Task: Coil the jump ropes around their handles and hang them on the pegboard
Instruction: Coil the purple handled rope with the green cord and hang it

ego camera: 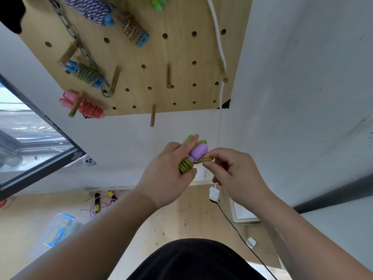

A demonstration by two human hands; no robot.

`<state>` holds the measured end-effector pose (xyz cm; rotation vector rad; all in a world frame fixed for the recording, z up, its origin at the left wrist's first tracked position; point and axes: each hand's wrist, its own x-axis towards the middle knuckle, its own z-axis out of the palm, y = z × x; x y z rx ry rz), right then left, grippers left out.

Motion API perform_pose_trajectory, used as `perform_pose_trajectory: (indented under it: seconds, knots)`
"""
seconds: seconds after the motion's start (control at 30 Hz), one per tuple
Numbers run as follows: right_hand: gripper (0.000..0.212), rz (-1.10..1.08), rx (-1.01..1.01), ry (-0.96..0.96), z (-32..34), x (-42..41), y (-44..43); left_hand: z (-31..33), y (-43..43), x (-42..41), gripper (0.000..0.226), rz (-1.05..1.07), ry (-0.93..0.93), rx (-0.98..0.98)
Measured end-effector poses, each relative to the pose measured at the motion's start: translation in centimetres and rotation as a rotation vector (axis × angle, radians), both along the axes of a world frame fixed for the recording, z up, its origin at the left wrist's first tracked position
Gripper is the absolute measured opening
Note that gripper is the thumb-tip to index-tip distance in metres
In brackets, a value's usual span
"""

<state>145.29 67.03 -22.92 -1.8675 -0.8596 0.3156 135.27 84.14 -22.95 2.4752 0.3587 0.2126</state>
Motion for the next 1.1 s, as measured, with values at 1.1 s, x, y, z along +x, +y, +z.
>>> perform_pose_trajectory:
  seconds: [1.1]
  knots:
    - [0.03, -0.071, 0.519, 1.302, 2.3, -1.4, 1.8, -0.3, -1.0, -1.0, 0.076, 0.087, -0.287, -0.348]
